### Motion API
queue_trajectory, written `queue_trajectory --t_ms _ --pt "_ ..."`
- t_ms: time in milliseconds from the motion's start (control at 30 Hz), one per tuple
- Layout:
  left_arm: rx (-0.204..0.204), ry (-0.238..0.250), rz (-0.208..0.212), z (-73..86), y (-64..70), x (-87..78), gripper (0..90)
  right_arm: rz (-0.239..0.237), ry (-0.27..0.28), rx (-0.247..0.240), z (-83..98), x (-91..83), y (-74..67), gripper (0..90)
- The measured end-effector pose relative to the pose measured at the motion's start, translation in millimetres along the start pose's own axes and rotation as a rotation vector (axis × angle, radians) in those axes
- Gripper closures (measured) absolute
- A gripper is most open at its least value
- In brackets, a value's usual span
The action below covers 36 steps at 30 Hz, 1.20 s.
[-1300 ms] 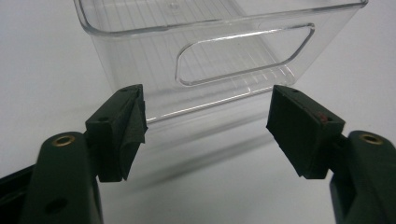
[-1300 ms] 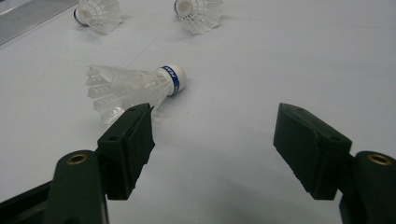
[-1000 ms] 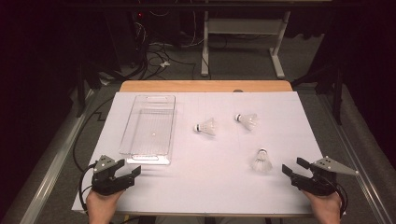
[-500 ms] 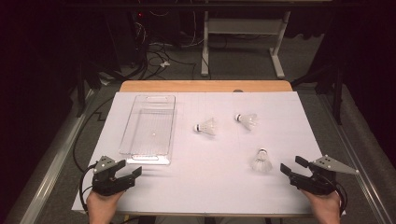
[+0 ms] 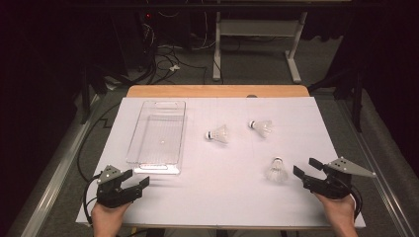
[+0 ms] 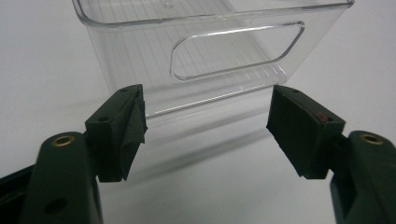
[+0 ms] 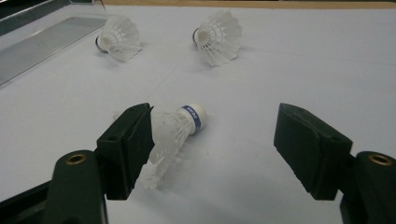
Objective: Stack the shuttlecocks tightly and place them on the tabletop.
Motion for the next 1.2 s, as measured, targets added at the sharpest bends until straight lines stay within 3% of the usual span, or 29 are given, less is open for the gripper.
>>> queue_trajectory --t_ms 367,667,967,1200 --pt "0.005 0.000 -0.003 0.0 0.6 -0.2 29.1 -0.002 0.008 -0.011 -14.1 13.8 -3.6 28.6" --pt "0.009 0.004 -0.004 -0.4 1.6 -0.5 29.3 -0.006 0.024 0.019 -23.8 17.4 -2.7 28.8" --pt "0.006 0.001 0.000 -0.2 1.5 0.0 29.3 -0.011 -0.001 0.046 -24.5 25.6 0.8 29.8" --pt "0.008 0.002 0.003 -0.3 1.7 -0.2 29.2 -0.025 -0.046 0.057 -29.7 32.2 0.9 35.7"
Point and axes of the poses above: each handheld gripper's, and its own axes: x roughly forward along the jaws, z roughly out of its underside, y roughly to its right, the point moved 10 cm from there along x, roughly forward along the jaws, and after that the axes turned 4 degrees about -y, right-handed, at the moved point
